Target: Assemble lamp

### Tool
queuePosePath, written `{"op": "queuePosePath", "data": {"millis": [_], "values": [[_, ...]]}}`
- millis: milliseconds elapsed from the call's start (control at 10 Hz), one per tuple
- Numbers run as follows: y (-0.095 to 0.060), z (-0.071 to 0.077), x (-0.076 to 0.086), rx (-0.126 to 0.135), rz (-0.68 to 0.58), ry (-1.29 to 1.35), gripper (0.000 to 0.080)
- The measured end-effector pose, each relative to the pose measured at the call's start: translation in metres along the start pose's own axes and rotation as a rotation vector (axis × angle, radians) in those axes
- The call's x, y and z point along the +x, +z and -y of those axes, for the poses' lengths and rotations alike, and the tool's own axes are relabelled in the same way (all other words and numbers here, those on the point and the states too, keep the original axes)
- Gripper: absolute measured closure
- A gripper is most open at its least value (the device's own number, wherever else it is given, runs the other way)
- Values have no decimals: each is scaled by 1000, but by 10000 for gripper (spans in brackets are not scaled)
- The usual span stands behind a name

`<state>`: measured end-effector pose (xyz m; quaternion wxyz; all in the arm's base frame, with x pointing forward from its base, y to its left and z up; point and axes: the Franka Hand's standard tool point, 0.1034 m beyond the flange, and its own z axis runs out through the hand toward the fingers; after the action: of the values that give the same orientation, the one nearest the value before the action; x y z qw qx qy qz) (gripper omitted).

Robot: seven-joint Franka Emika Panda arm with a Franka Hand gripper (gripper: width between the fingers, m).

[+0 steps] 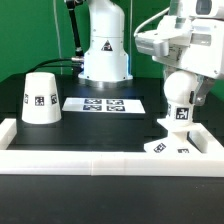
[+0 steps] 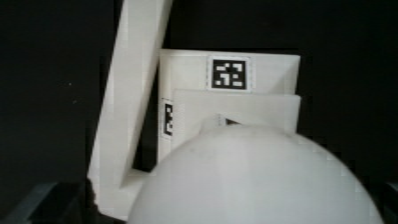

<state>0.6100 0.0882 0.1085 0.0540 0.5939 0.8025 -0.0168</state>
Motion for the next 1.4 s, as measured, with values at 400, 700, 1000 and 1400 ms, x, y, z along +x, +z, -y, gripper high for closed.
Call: {"op": "queuePosePath", "data": {"millis": [400,700,1000,1400], "values": [[1,2,-11,3,13,-135,218],[1,2,-13,3,14,-131,572],[2,3,-15,4,14,-127,793],[-2,1,-22,-2,17,-128,797]]}}
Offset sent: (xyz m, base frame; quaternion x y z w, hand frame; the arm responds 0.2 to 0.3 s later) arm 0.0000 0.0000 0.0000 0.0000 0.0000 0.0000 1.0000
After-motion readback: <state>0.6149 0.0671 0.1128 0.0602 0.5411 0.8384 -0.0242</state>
